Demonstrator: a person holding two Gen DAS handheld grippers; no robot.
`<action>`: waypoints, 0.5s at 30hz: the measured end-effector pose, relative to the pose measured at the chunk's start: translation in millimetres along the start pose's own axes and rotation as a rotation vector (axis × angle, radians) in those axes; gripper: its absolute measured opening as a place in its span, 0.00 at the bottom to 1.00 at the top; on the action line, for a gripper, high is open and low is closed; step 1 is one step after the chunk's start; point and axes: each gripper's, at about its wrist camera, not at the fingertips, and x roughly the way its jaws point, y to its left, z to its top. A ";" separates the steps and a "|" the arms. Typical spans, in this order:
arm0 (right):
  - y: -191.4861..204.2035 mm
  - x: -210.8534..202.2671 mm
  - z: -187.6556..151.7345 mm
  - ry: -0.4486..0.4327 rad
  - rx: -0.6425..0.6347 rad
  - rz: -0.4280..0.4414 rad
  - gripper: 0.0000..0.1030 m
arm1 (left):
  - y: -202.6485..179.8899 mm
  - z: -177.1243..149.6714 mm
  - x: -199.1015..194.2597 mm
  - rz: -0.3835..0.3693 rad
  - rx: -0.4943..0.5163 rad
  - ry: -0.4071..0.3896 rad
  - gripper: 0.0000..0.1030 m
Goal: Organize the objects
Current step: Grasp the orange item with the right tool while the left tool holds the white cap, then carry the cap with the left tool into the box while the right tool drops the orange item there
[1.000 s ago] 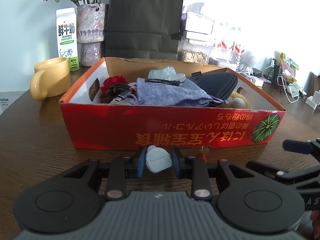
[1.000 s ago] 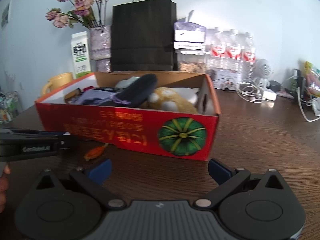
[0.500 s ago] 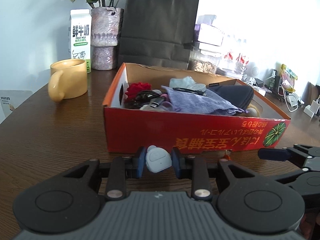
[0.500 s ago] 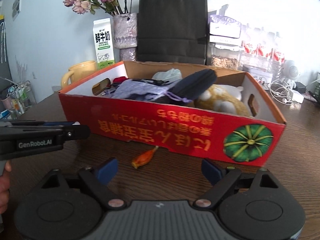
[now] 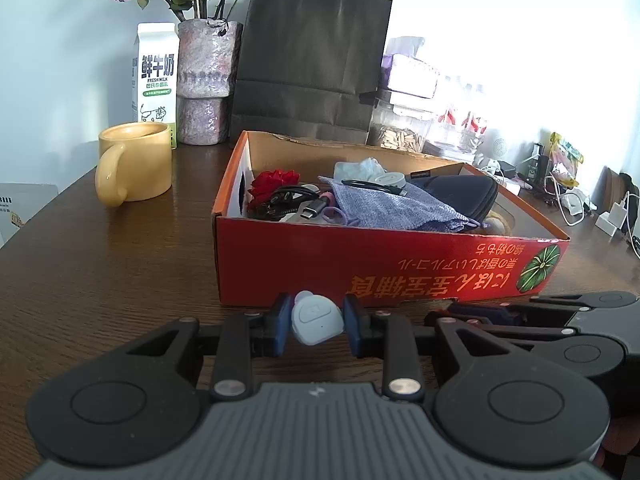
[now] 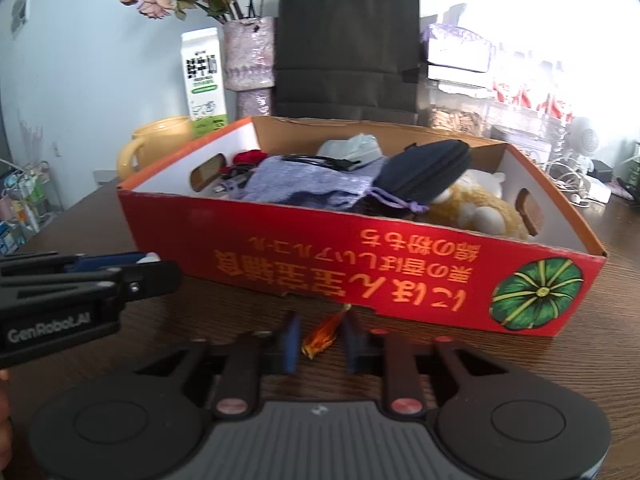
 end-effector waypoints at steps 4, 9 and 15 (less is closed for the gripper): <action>1.6 -4.4 -1.0 -0.020 -0.004 0.015 0.13 | -1.3 -0.7 -0.5 0.002 0.009 -0.002 0.28; 1.1 -17.1 -2.7 -0.057 -0.009 0.039 0.12 | -7.8 -2.7 -6.1 0.010 0.028 -0.020 0.28; -6.0 -42.8 0.0 -0.131 -0.018 0.065 0.12 | -15.3 2.1 -22.1 0.011 0.015 -0.062 0.28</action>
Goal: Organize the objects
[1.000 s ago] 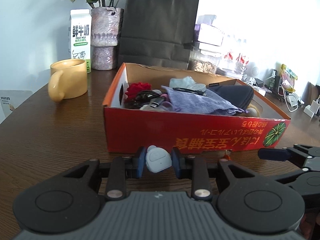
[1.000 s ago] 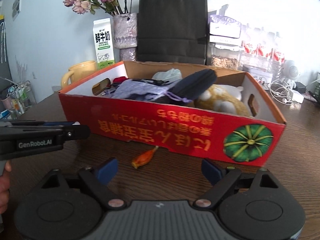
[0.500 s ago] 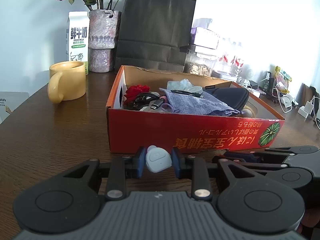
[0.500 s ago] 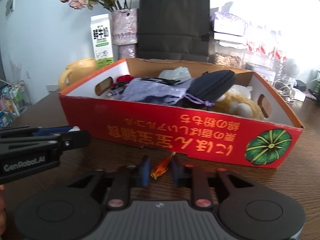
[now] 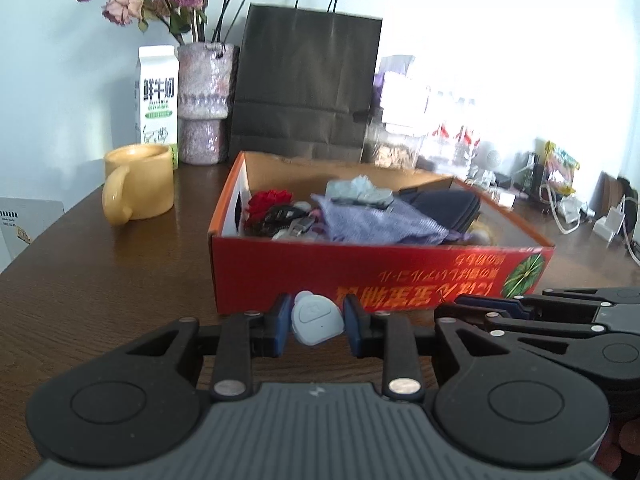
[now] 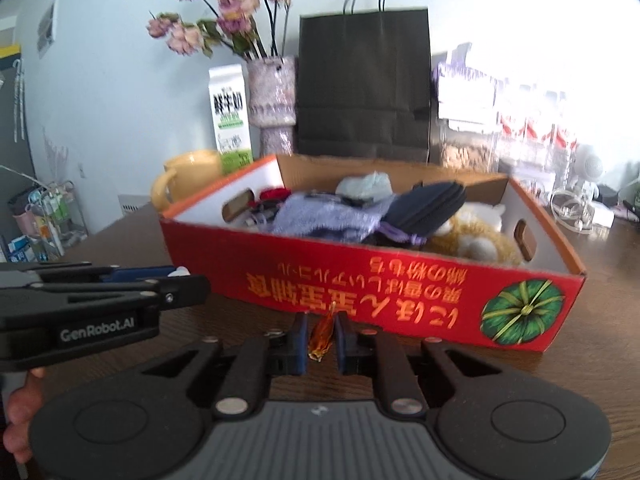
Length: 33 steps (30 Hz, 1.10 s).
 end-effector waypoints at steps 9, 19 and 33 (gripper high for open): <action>-16.5 -21.5 31.4 -0.117 -0.035 -0.023 0.12 | -26.1 36.9 -6.3 -0.025 0.020 -0.097 0.28; -42.9 5.5 82.1 -0.164 -0.062 -0.071 0.12 | -37.2 89.8 30.3 0.003 0.025 -0.135 0.28; -57.3 44.5 85.9 -0.117 -0.041 -0.111 1.00 | -17.3 95.7 64.4 0.092 0.022 -0.103 1.00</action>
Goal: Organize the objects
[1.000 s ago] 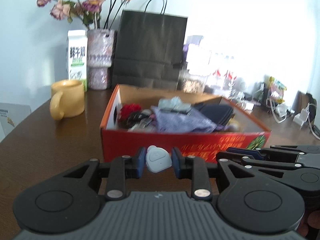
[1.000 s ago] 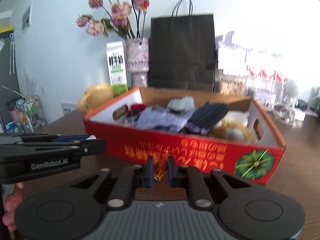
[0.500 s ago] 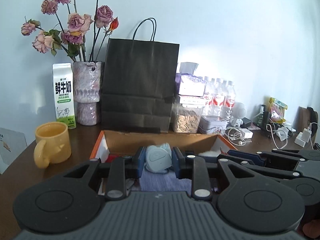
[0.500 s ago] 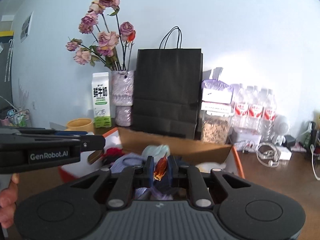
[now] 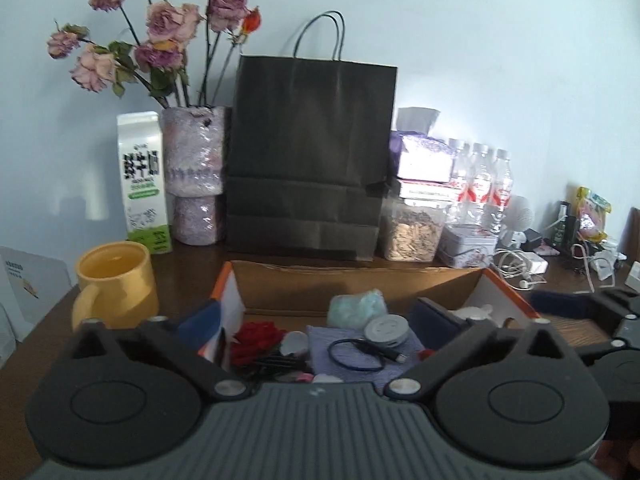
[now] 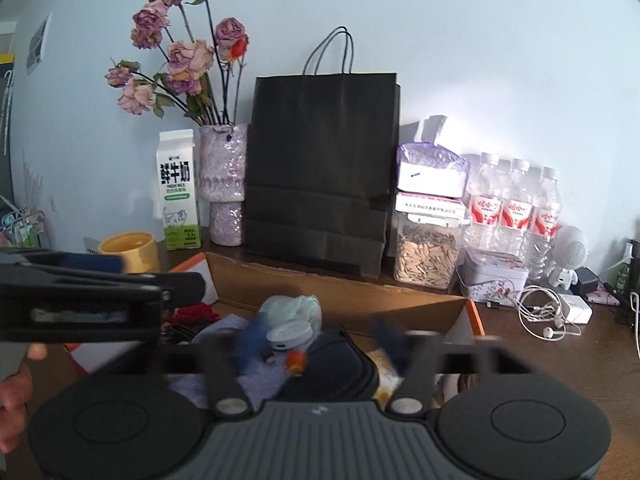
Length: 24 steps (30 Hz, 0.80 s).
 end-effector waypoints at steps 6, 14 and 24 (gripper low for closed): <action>-9.6 -13.4 -4.4 -0.001 0.030 -0.024 1.00 | 6.2 -2.9 -9.0 0.029 -0.002 0.029 1.00; -9.5 -71.2 -16.3 -0.006 0.028 -0.021 1.00 | 6.9 -11.6 -63.4 -0.035 0.006 0.004 1.00; 7.2 -150.8 -49.9 0.008 0.058 0.019 1.00 | 9.4 -51.5 -137.1 -0.052 0.009 0.050 1.00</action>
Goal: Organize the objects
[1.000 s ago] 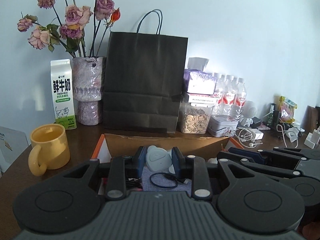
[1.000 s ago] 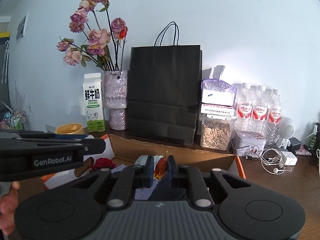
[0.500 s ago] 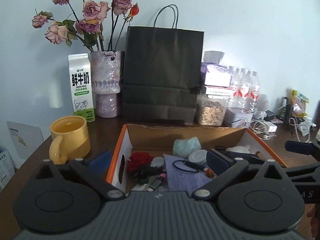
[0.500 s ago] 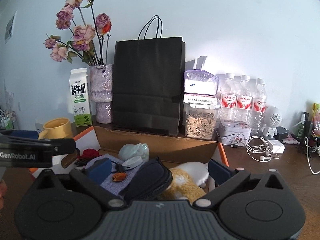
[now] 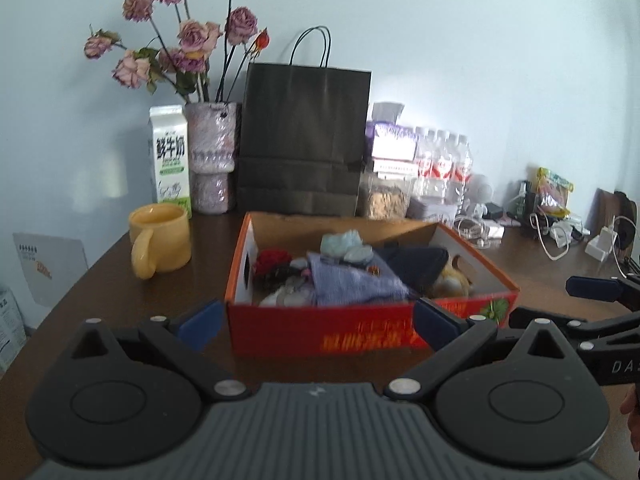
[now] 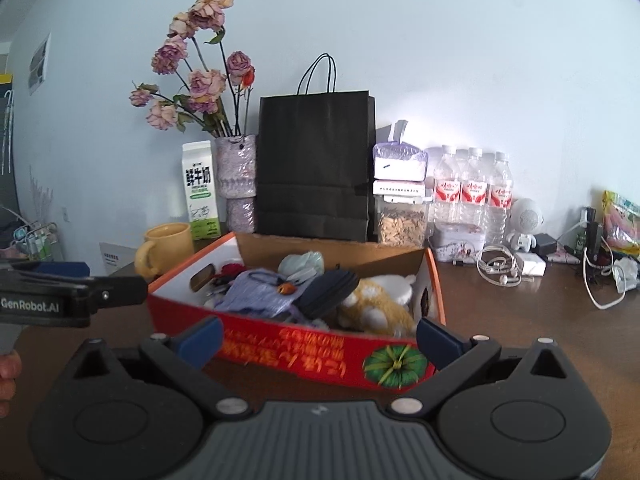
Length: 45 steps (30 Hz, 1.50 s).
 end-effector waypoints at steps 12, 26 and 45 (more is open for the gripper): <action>11.5 -28.4 -36.4 0.077 0.039 0.012 1.00 | 5.1 -44.8 -33.9 0.008 -0.010 0.080 1.00; 10.4 -33.9 -35.6 0.070 0.041 0.005 1.00 | 0.9 -44.3 -39.9 0.004 -0.010 0.073 1.00; 11.3 -34.2 -35.5 0.070 0.041 0.004 1.00 | -1.7 -44.8 -40.7 0.001 -0.011 0.069 1.00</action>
